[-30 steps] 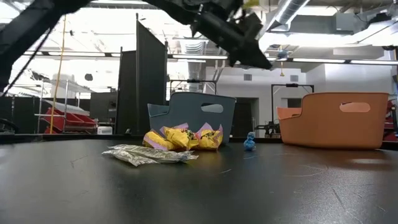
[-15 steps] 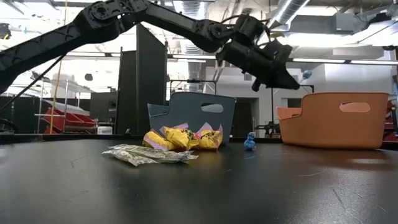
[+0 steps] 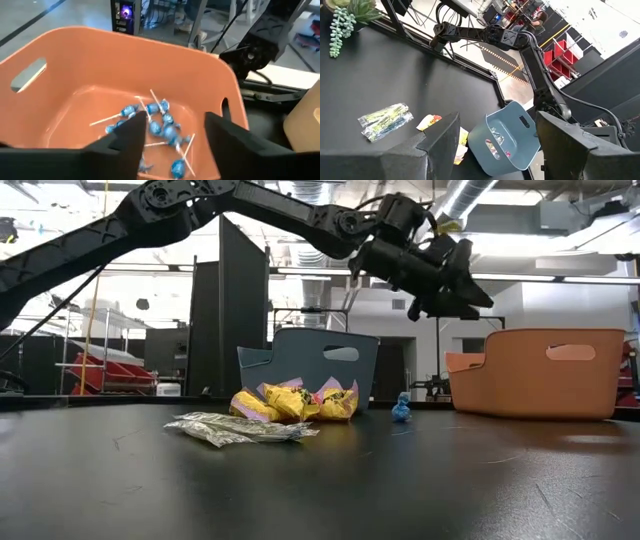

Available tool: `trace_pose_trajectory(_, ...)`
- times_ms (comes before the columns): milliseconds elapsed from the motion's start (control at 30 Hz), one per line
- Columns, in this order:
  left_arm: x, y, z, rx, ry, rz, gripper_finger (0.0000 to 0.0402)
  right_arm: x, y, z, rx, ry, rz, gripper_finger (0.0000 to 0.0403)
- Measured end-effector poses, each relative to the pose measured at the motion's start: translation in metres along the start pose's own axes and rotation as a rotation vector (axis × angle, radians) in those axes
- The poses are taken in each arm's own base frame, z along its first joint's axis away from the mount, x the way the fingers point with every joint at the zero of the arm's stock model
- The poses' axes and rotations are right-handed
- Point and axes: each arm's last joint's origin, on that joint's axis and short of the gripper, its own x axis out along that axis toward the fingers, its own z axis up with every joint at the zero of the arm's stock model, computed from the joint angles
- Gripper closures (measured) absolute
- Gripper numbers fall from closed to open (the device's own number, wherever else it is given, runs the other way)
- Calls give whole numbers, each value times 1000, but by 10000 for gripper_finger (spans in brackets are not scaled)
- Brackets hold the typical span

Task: Sort candy
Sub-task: Put the blue candy into the orange bin

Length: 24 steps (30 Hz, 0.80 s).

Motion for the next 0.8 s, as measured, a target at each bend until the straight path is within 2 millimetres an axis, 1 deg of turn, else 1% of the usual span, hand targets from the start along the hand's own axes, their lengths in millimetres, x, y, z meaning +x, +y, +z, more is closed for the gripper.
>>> trace_pose_trajectory(67,-2,0,0,2,29,16,174,0,0,0,0,0,0,127)
trace_pose_trajectory(133,-10,-2,3,28,78,17,149,0,0,0,-1,0,0,127)
trace_pose_trajectory(200,-25,-6,14,65,121,19,138,-1,1,0,-5,-2,4,127)
trace_pose_trajectory(267,-43,-14,25,110,175,34,137,-3,2,0,-8,-6,9,127)
trace_pose_trajectory(333,-59,-24,34,155,232,60,142,-6,2,0,-11,-10,16,127)
trace_pose_trajectory(400,-73,-38,38,178,300,86,151,-8,3,-1,-18,-15,23,127)
trace_pose_trajectory(500,-92,-64,48,234,337,129,167,-11,4,-1,-39,-21,31,127)
trace_pose_trajectory(633,-124,-98,70,298,304,220,195,-14,5,-1,-49,-27,37,127)
trace_pose_trajectory(700,-138,-109,77,318,285,258,210,-14,6,-1,-47,-29,39,127)
trace_pose_trajectory(800,-162,-120,83,326,264,272,234,-16,6,0,-40,-34,43,127)
